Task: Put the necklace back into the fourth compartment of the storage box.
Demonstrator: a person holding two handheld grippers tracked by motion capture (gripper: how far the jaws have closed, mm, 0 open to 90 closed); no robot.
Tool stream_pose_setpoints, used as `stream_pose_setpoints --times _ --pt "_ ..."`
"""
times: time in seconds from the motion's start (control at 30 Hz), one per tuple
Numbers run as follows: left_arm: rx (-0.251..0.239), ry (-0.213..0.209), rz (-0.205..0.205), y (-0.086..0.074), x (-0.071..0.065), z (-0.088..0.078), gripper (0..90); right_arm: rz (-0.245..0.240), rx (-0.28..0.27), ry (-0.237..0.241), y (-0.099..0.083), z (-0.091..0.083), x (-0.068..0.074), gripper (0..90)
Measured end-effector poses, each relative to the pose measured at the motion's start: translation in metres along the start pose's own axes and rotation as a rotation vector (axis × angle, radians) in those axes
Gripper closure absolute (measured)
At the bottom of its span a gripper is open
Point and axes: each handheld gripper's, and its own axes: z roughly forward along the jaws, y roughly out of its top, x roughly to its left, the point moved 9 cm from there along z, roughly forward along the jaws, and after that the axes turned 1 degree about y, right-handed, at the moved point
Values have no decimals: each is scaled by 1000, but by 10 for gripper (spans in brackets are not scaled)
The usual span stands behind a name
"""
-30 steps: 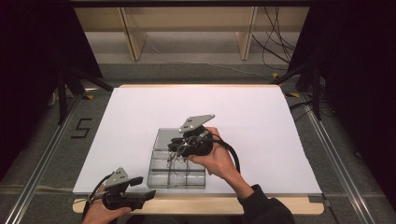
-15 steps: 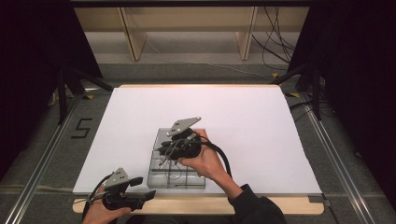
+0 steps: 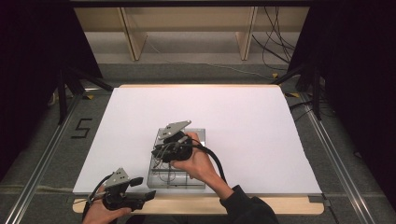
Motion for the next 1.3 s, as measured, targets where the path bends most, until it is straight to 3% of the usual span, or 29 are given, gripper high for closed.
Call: stream_pose_setpoints --times 0.13,0.2,0.23,0.3,0.43,0.77,0.87,1.2,1.27,1.3 --pt "-7 -2 -9 1 -1 1 241 -2 10 16 -2 6 4 745" --pt "13 8 11 -1 1 -1 241 -11 19 22 -4 8 6 745" --pt "-9 -1 -7 1 -1 1 241 0 22 26 -5 9 7 745" --pt "-8 -1 -8 0 -1 1 241 -18 18 28 -8 11 7 745" --pt "-5 1 -7 0 -1 1 241 -8 40 38 -16 9 9 745" --pt "6 3 6 -1 0 1 241 -9 32 89 -24 2 21 745" --pt "-5 -1 -9 0 -1 1 241 -8 33 101 -25 4 22 745" --pt "2 0 1 0 -1 1 241 26 117 126 -43 24 26 745" --pt "-5 14 1 0 0 1 241 14 130 133 -46 29 26 745" --pt "-5 1 0 0 -1 1 241 24 134 132 -48 30 27 745"
